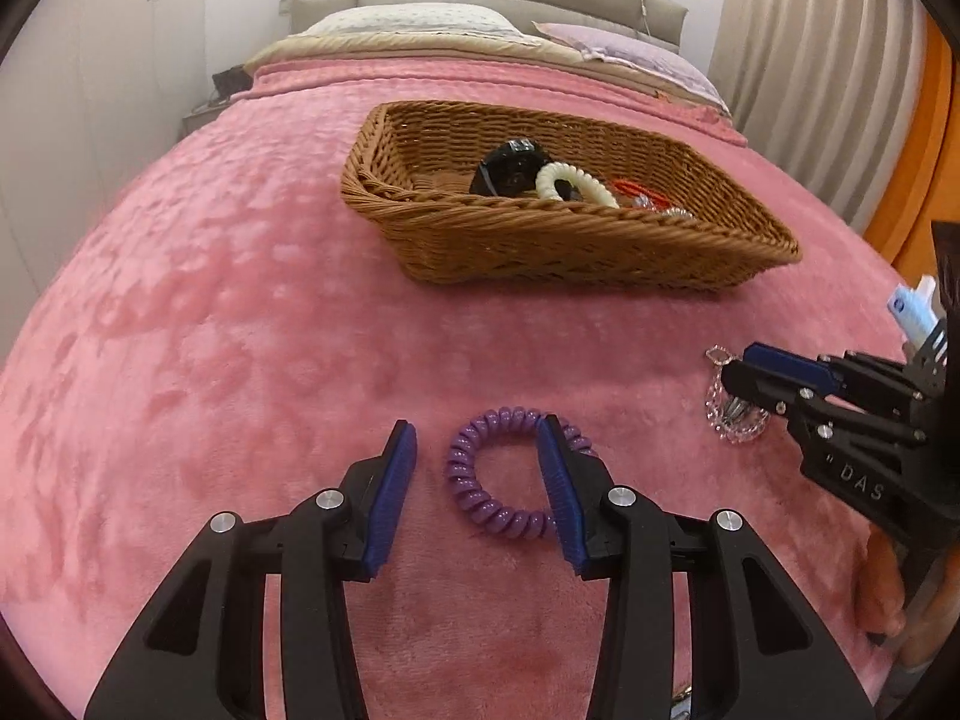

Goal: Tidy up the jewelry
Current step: 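Grasp the purple coil with the left tool while the right tool grasps the clear dish, then carry the purple coil and clear dish contents into the basket and open both tools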

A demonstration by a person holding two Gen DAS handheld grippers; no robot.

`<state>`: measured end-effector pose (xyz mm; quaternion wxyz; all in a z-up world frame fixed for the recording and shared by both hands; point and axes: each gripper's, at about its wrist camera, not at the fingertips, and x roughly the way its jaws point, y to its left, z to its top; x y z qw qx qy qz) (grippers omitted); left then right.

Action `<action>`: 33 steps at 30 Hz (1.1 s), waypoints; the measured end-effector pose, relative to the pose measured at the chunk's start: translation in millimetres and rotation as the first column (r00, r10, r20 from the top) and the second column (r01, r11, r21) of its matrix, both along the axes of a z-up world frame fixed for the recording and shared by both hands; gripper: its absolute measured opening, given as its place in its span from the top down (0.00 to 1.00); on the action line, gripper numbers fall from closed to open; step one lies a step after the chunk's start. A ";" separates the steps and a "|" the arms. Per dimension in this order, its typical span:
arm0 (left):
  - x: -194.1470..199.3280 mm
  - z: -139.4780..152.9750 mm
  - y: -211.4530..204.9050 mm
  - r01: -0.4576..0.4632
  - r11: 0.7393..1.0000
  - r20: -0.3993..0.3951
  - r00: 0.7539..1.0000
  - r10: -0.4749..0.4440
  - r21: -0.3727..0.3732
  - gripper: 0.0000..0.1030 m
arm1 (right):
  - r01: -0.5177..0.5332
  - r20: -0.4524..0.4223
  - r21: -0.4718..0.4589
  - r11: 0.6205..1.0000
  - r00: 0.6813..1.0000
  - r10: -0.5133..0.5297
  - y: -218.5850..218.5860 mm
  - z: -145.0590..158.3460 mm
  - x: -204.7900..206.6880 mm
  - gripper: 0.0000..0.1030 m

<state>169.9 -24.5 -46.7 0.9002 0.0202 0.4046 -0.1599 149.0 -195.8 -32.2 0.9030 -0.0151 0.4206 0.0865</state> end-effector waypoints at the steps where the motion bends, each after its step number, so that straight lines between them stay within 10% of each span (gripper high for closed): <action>1: 0.3 -1.3 -2.1 0.003 1.000 -0.007 1.000 -0.003 0.008 0.63 | 0.001 0.001 -0.005 1.000 1.000 -0.001 0.5 -0.2 -0.3 0.80; 12: 1.4 -0.5 -3.3 -0.018 0.999 0.003 1.000 0.018 0.032 0.90 | -0.010 0.035 0.013 1.000 0.999 0.010 -0.5 -0.7 -8.0 0.95; 33: -12.5 26.2 10.8 -0.022 0.994 0.115 0.993 0.034 -0.104 0.91 | -0.094 0.185 0.176 0.980 0.981 0.061 -14.8 27.1 -35.5 0.95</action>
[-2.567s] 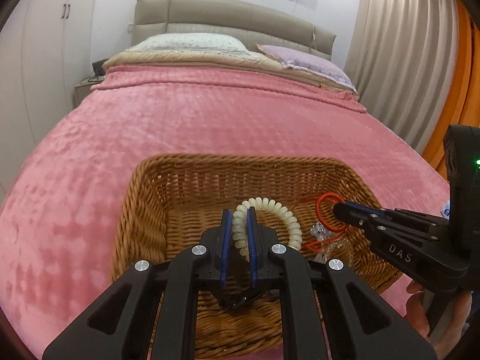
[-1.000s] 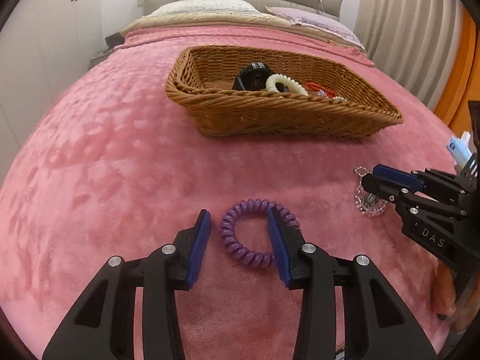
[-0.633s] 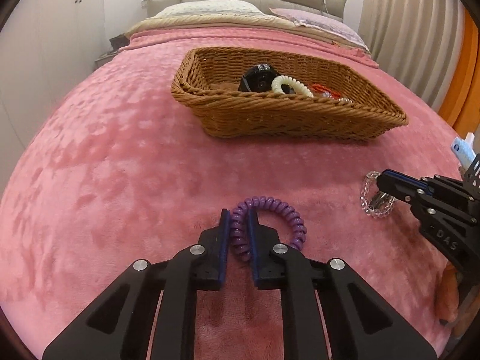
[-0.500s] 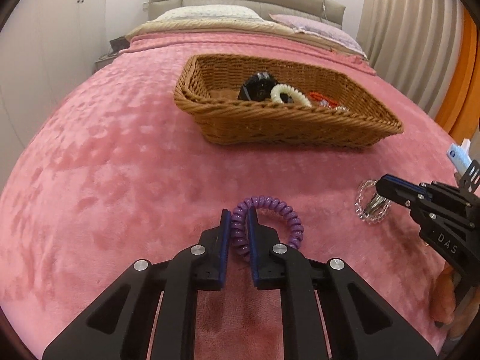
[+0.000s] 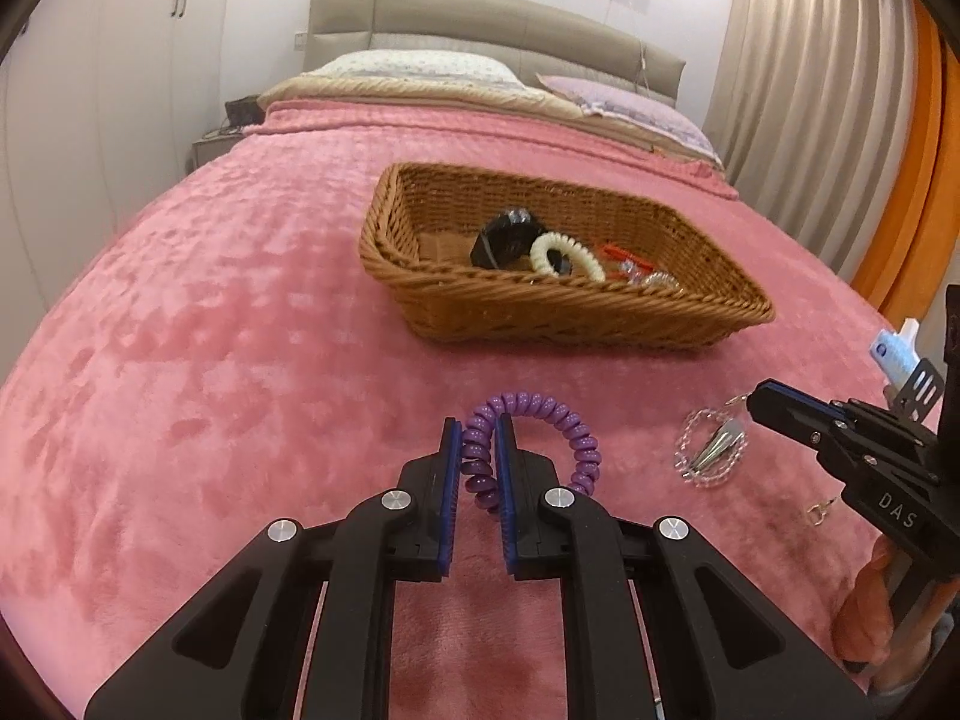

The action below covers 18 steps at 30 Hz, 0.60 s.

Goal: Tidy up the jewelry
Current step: 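Carry the purple coil and clear dish contents into the basket and open both tools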

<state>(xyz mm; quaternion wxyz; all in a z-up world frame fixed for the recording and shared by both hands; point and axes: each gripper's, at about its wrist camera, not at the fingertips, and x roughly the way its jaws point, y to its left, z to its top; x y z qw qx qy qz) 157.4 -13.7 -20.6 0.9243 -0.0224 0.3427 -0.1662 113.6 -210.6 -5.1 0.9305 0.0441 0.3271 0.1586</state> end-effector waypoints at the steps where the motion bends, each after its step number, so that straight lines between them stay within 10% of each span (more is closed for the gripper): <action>1: -1.5 2.6 0.1 -0.002 1.000 0.007 1.000 0.002 0.000 0.91 | -0.005 0.009 0.008 1.000 1.000 0.005 -0.2 2.5 -1.8 0.95; 18: 31.0 108.2 -20.4 0.026 0.999 0.159 0.987 -0.021 -0.029 0.91 | 0.028 0.142 -0.040 0.999 0.990 -0.022 -6.3 95.6 41.9 0.95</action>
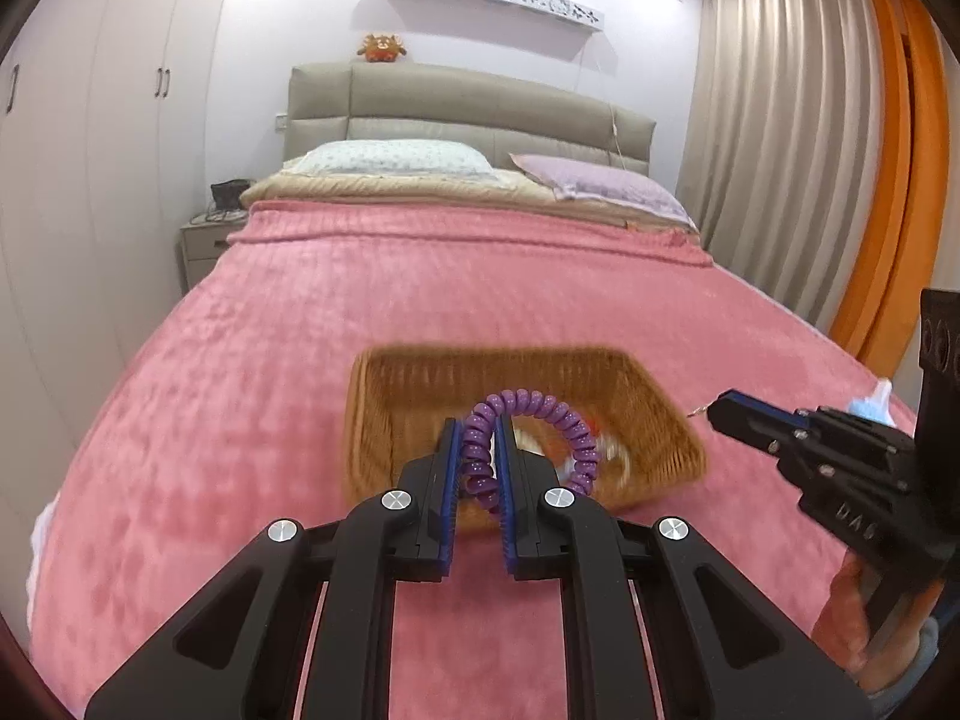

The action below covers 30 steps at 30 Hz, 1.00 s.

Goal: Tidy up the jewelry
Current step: 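Carry the purple coil and clear dish contents into the basket and open both tools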

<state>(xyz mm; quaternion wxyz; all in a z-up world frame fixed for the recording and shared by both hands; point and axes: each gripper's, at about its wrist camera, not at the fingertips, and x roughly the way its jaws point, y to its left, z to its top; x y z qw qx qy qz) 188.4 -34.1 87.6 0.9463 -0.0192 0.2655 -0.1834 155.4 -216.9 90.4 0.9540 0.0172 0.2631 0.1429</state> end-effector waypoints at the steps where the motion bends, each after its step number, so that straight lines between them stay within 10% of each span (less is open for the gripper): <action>1: 7.2 1.8 -1.6 0.000 1.000 -0.005 1.000 0.000 -0.007 0.91 | 0.010 0.001 -0.008 1.000 1.000 -0.010 -1.1 2.1 11.7 0.95; 25: 104.9 -78.8 -46.9 0.001 1.000 -0.150 0.989 0.003 0.023 0.90 | 0.152 -0.318 0.034 0.988 0.939 -0.134 -43.1 -93.3 126.2 0.95; 30: 95.3 -70.1 -39.3 0.013 1.000 -0.153 0.988 -0.015 -0.012 0.65 | 0.156 -0.323 0.075 0.985 0.938 -0.124 -50.7 -86.9 117.1 0.94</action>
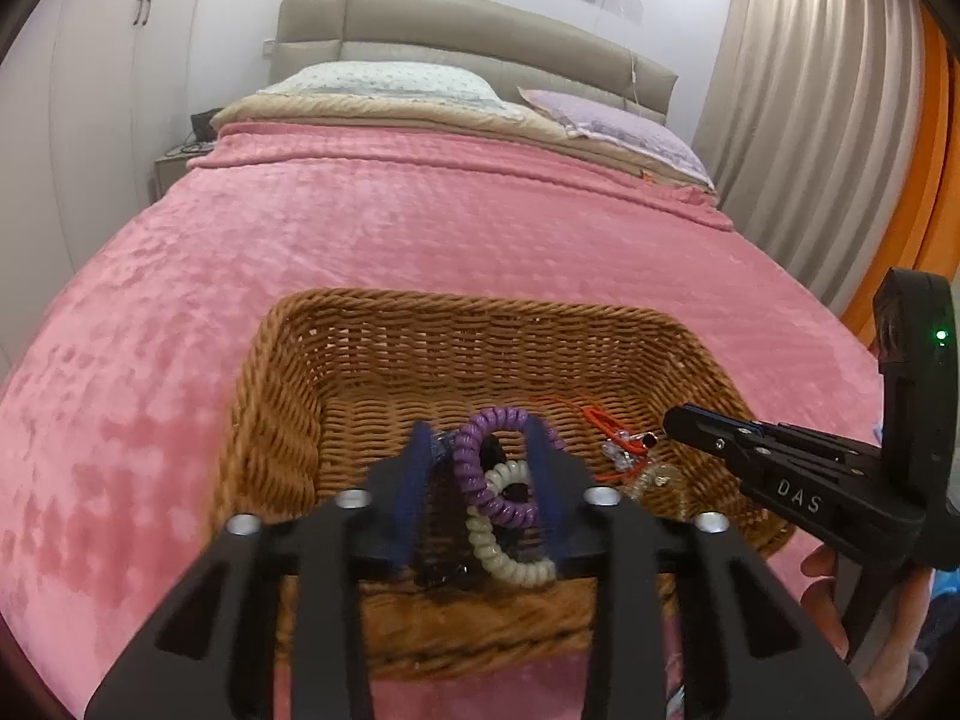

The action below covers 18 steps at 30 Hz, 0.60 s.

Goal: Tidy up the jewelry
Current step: 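Carry the purple coil and clear dish contents into the basket and open both tools, then grasp the silver hair clip with the left tool while the right tool grasps the metal ring charm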

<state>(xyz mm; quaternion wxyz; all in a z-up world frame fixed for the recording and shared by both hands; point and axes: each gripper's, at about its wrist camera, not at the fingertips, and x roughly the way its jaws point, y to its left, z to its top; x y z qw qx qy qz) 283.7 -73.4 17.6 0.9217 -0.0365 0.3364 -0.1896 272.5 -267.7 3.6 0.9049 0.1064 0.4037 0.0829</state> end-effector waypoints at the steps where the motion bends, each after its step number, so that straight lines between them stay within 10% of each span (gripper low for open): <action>1: -3.8 3.5 0.6 0.003 1.000 0.005 1.000 -0.003 -0.001 0.65 | -0.001 0.004 0.005 1.000 1.000 0.001 -0.8 3.9 -4.3 0.94; 4: -27.2 19.5 6.4 0.022 1.000 0.033 0.999 -0.021 -0.017 0.62 | -0.003 0.030 0.011 1.000 1.000 0.002 -1.1 17.8 -22.4 0.94; 8: -74.0 38.0 21.3 0.054 0.998 0.087 0.995 -0.051 -0.037 0.58 | -0.025 0.066 0.026 0.999 0.998 0.023 1.3 33.9 -57.4 0.70; 18: -189.8 27.6 73.0 0.108 0.993 0.130 0.986 -0.101 -0.042 0.48 | -0.059 0.097 0.000 0.998 0.994 0.059 8.5 39.3 -154.6 0.69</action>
